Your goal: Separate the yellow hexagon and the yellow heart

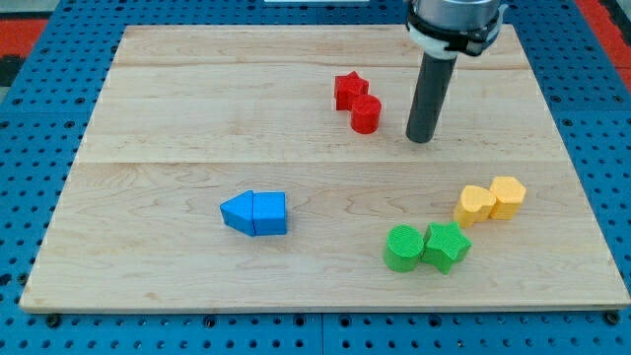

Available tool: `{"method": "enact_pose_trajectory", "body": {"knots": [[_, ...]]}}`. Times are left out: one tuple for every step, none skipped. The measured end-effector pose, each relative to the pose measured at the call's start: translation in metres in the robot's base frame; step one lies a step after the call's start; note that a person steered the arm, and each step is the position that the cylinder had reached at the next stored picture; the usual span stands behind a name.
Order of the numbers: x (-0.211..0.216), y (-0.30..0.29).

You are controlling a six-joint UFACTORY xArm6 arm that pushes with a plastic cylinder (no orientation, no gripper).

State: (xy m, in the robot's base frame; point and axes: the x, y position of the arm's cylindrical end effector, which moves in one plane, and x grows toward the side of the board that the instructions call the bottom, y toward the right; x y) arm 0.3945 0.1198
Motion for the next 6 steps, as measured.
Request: {"method": "enact_pose_trajectory", "body": {"knots": [[-0.014, -0.028], [-0.014, -0.044], [-0.003, -0.008], [0.041, 0.089], [0.089, 0.152], [0.116, 0.185]]}}
